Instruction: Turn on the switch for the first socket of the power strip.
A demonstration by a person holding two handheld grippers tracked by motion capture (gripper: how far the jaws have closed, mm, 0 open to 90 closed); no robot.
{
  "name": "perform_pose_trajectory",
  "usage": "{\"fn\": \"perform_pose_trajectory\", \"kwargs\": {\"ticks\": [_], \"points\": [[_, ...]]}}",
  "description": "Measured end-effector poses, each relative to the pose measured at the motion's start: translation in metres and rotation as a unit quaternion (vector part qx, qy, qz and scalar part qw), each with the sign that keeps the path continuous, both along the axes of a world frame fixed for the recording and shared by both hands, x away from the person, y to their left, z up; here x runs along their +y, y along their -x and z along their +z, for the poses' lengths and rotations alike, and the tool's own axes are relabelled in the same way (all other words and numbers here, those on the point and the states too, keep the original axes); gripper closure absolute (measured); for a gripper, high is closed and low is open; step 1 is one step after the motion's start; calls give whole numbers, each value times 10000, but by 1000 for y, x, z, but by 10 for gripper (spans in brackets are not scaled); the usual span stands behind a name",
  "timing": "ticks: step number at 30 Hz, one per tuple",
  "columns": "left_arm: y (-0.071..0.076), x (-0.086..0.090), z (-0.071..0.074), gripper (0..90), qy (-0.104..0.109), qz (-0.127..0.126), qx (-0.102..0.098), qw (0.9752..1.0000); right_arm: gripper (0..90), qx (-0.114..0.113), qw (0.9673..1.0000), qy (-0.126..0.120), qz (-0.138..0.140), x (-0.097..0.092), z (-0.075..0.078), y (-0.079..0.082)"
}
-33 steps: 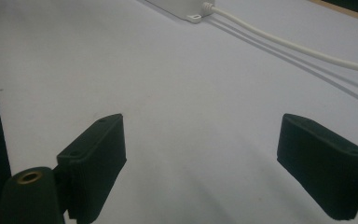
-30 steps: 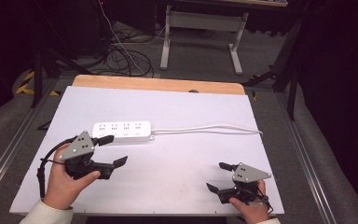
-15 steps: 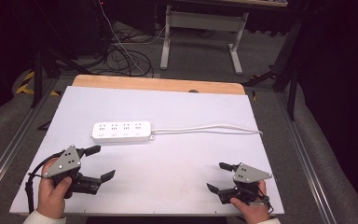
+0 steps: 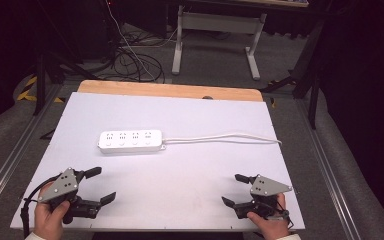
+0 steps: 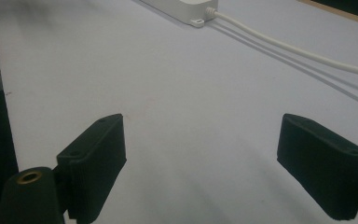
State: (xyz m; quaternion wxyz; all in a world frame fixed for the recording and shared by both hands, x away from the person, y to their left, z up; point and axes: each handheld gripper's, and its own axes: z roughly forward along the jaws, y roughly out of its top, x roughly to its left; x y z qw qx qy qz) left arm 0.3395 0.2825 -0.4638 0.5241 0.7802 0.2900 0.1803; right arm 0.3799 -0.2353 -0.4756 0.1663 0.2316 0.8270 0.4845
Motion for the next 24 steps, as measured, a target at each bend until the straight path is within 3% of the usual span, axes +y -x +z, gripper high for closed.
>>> {"fn": "perform_pose_trajectory", "kwargs": {"ticks": [6,7,11,16,17,19,24], "points": [[4,1,-13,87,-98,62,164,9998,158,-6,10000,-3,3,0,0,0],[4,3,-19,87,-69,55,299,9995,158,-5,10000,-5,0,0,0,0],[4,6,-24,87,87,44,419,9991,158,0,10000,-5,0,0,0,0],[2,7,-27,87,-129,220,503,9984,158,4,10000,-6,0,0,0,0],[1,7,-27,87,-155,409,779,9960,158,5,10000,11,-2,0,0,0],[-2,7,-27,88,-149,412,884,9951,158,2,10000,8,7,0,0,0],[-3,5,-28,88,-290,339,689,9966,158,5,10000,6,3,1,0,-1]]}}
